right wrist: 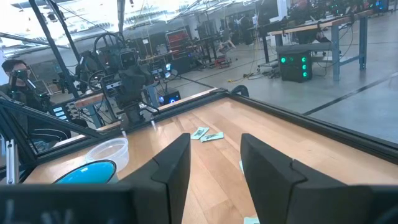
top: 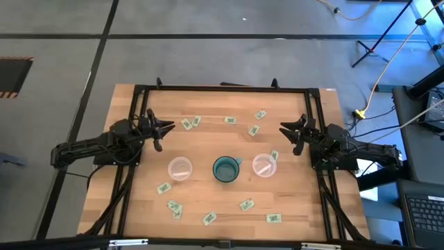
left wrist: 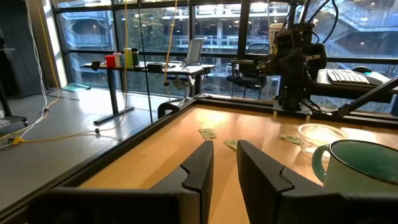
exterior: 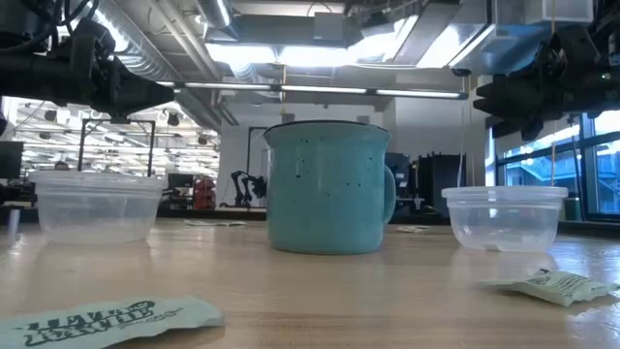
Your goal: Pick and place Stevia / Truvia into bins
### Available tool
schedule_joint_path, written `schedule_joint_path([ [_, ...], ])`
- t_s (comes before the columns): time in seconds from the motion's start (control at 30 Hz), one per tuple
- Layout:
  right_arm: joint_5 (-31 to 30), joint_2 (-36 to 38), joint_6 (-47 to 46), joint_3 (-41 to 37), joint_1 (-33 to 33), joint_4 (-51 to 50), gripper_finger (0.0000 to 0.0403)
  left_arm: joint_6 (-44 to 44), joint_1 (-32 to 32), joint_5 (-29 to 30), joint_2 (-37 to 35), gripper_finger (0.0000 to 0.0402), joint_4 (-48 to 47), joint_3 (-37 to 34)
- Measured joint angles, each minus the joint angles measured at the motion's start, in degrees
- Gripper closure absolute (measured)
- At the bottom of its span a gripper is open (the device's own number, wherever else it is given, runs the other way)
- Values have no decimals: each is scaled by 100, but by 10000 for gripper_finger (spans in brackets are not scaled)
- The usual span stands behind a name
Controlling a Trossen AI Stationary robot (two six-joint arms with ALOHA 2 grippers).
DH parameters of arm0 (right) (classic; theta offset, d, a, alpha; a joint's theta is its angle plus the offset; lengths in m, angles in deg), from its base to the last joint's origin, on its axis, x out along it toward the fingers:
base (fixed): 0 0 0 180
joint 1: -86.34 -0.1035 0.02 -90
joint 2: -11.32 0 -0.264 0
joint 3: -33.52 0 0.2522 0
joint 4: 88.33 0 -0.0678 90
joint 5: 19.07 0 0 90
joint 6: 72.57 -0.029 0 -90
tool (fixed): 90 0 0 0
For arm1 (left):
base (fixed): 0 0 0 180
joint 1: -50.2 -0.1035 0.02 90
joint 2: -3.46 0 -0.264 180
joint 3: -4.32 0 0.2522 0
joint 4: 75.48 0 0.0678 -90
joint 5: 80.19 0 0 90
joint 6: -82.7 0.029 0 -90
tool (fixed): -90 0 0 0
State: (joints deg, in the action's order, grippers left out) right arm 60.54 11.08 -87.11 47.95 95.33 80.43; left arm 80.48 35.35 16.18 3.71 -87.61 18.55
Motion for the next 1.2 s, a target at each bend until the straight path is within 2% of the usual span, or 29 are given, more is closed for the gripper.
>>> schedule_joint_path([
  [1.1, -1, 0, 2, 2, -1, -1, 258, 2, 0, -2, 0, 335, 0, 0],
  [1.2, -1, -1, 2, 2, -2, 0, 258, 221, 2, -13, 1, 334, -1, 0],
])
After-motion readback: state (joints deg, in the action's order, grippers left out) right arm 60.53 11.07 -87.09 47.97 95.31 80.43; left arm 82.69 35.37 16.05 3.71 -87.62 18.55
